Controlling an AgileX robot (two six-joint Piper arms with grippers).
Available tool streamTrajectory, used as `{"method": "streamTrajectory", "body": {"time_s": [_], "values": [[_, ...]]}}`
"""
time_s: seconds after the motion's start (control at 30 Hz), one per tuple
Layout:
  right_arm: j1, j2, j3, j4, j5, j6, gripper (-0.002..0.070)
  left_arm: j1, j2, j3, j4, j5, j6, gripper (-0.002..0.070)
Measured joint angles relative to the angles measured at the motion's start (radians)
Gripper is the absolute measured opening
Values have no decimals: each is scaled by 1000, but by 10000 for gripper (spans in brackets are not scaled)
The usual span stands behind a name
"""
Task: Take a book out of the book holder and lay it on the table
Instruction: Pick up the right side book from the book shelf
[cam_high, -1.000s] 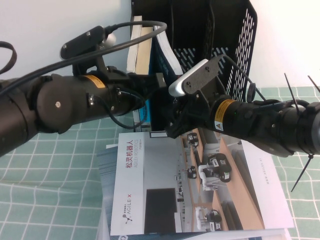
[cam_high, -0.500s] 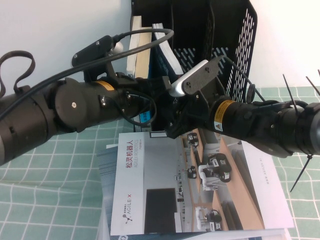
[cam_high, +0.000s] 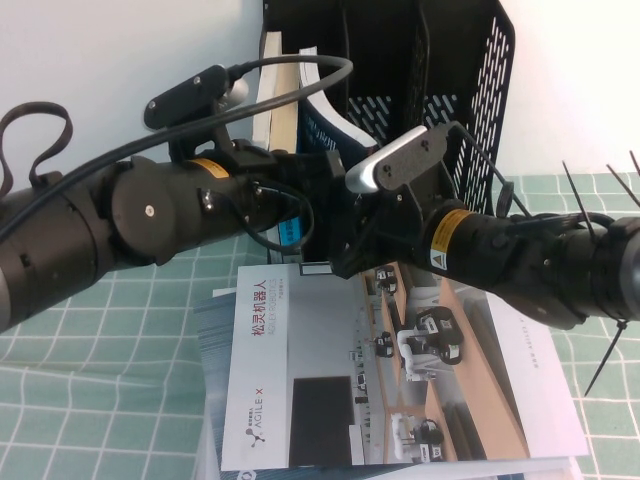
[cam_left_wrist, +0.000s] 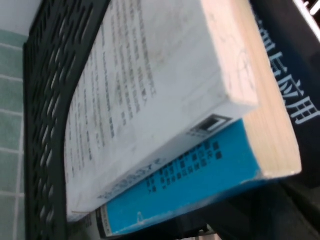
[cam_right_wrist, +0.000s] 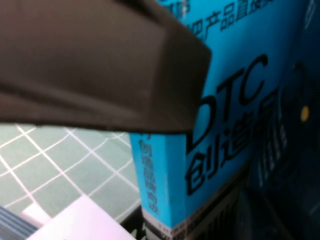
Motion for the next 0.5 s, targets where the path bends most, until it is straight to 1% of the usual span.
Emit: {"method": "streamTrajectory", "body": {"time_s": [0.23,0.37,0.47,0.5], "values": [[5,-41,19,131,-7,-139,143,0,-36,0,2,0,78,-3],[6,-114,22,241,-18,-273,143,0,-114,0,4,-19,149,-3],[4,-181,22,312,-33,-358,143,0,-184,0,4,-40,173,-3],[0,-203,22,329,-40,-393,132,0,-207,0,4,-45,174,-2]]}}
